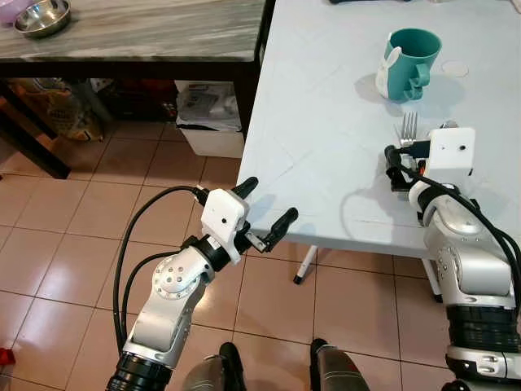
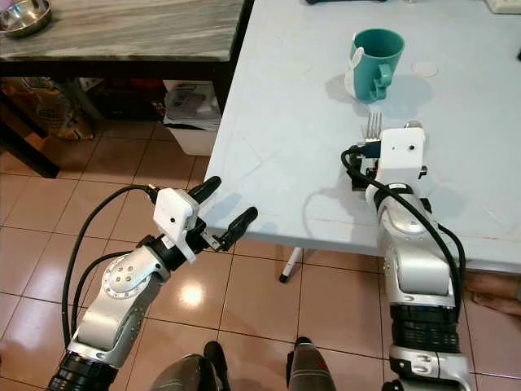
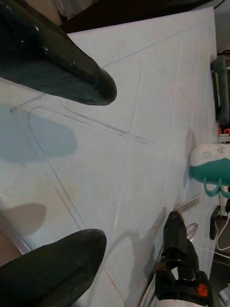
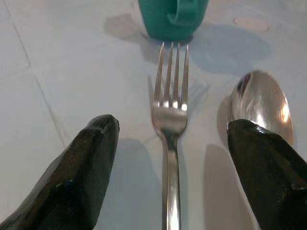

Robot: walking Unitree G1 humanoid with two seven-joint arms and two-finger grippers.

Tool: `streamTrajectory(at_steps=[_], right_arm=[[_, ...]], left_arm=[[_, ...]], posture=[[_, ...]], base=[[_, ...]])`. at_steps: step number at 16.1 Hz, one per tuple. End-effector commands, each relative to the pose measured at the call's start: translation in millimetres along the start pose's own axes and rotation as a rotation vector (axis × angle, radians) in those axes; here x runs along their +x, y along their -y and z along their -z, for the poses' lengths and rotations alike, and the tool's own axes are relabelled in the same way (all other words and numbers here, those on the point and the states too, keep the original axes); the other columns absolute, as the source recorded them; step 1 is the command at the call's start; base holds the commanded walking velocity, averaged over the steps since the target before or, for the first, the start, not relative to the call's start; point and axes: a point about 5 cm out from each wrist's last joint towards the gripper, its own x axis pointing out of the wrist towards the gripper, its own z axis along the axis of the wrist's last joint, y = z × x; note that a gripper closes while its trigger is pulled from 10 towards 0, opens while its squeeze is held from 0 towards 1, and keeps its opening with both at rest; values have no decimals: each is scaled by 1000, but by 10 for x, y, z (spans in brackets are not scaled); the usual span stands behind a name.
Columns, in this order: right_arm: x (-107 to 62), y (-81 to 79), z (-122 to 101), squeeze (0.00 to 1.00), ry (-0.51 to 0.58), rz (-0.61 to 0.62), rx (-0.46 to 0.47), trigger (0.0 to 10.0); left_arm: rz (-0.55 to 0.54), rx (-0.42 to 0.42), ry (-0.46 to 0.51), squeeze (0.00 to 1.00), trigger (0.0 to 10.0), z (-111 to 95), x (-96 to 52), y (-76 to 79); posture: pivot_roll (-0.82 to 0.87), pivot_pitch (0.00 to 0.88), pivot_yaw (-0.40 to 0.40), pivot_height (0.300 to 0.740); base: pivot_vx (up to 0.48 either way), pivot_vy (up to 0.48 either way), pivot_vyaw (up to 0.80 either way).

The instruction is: Setting the table

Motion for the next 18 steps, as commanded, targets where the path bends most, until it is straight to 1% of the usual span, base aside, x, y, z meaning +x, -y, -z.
streamTrajectory(at_steps=[1,5,6,7,8,9,11,12,15,17,18], right_arm=[[-33,-34,33,0,-12,-9,-4,10000],[-15,-49,193,0,-56,-12,-6,10000],[-4,-57,200,0,-57,-14,-4,8784],[7,-67,202,0,-57,-16,-2,2471],[23,-95,198,0,-56,-30,5,0],[31,-107,199,0,-57,-34,8,0],[18,-144,254,0,-78,-46,52,0],[8,-141,272,0,-84,-43,64,0],[-63,-83,374,0,-125,-30,111,0],[-97,-44,420,0,-143,-21,120,0],[-115,-14,454,0,-161,-9,150,0]], left_arm=[[-2,5,-19,0,10000,27,-40,-1],[-1,5,-24,0,10000,40,-43,1],[3,4,-20,0,10000,33,-43,1],[8,1,-15,0,10000,24,-43,-1],[24,-5,-5,0,10000,7,-41,-8],[33,-7,-2,0,10000,1,-43,-13],[76,-30,6,0,10000,-20,-61,-19],[85,-28,7,0,10000,-23,-61,-16],[113,-9,4,0,10000,-15,-59,-13],[120,-5,7,0,10000,-14,-52,-12],[123,5,6,0,10000,-7,-44,-12]], posture=[[-297,281,116,740],[-298,280,114,740],[-298,280,112,740],[-297,279,110,740],[-297,279,110,740],[-297,279,110,740],[-299,272,100,740],[-300,271,99,740],[-308,265,98,740],[-315,258,97,740],[-315,258,97,740]], base=[[0,0,0],[0,0,0],[0,0,0],[0,0,0],[0,0,0],[0,0,0],[0,0,0],[0,0,0],[0,0,0],[0,0,0],[0,0,0]])
